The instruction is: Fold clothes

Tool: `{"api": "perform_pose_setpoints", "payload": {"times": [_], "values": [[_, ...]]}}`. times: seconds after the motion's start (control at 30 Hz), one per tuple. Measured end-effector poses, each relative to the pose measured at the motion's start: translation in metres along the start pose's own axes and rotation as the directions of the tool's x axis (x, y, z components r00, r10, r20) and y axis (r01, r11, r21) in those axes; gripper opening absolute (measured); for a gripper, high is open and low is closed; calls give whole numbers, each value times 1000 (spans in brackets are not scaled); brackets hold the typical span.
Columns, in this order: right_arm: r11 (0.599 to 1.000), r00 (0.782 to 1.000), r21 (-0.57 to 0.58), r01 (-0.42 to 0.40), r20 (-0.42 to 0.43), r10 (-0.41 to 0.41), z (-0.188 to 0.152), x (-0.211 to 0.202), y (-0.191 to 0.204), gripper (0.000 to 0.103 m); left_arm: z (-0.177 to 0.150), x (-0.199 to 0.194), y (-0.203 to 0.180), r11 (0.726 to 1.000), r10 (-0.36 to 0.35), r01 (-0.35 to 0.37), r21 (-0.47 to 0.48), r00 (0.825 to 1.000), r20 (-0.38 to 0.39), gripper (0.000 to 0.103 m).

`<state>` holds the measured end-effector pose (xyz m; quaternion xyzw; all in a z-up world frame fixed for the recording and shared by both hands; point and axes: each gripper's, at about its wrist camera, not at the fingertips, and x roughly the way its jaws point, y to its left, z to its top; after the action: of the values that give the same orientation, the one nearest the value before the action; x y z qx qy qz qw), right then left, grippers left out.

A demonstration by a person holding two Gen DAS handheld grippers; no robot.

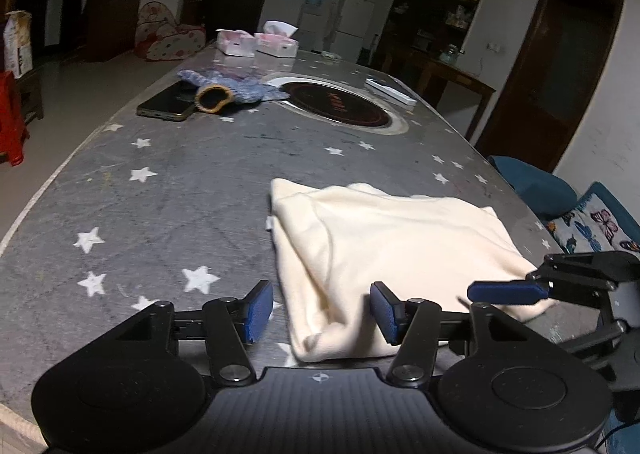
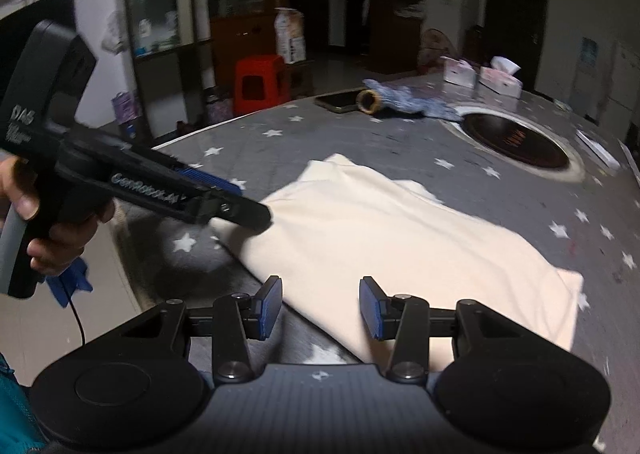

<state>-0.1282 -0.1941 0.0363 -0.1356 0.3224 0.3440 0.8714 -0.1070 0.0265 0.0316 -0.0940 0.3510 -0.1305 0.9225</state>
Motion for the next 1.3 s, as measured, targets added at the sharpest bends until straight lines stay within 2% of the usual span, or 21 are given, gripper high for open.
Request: {"api": "perform_pose_setpoints", "payload": {"times": [0.43, 0.5, 0.57, 0.8, 0.83, 0.93, 1.1, 1.3], "values": [[987, 999, -154, -33, -6, 33, 14, 25, 34, 43, 9, 3, 20, 997, 48, -49, -63, 999, -16, 68], [982, 999, -188, -34, -4, 33, 15, 29, 40, 43, 12, 3, 24, 995, 43, -44, -85, 999, -19, 70], [975, 999, -218, -37, -3, 37, 18, 33, 46, 43, 13, 2, 26, 994, 39, -40, -104, 999, -17, 76], [959, 1000, -283, -6, -10, 3, 20, 49, 59, 43, 19, 3, 34, 983, -10, 5, -186, 1000, -24, 80], [958, 1000, -287, 0, -9, -2, 19, 50, 59, 41, 20, 4, 35, 980, -17, 11, -199, 1000, -26, 80], [965, 1000, -263, 9, 2, -8, 21, 51, 56, 28, 23, 8, 39, 968, -44, 35, -248, 998, -33, 80], [989, 999, -141, -45, 22, 48, 27, 43, 35, 20, 26, 15, 45, 938, -87, 67, -340, 995, -45, 82], [994, 991, -2, -114, 72, 114, 36, 23, 7, 14, 31, 30, 49, 869, -179, 132, -477, 982, -54, 82]]}}
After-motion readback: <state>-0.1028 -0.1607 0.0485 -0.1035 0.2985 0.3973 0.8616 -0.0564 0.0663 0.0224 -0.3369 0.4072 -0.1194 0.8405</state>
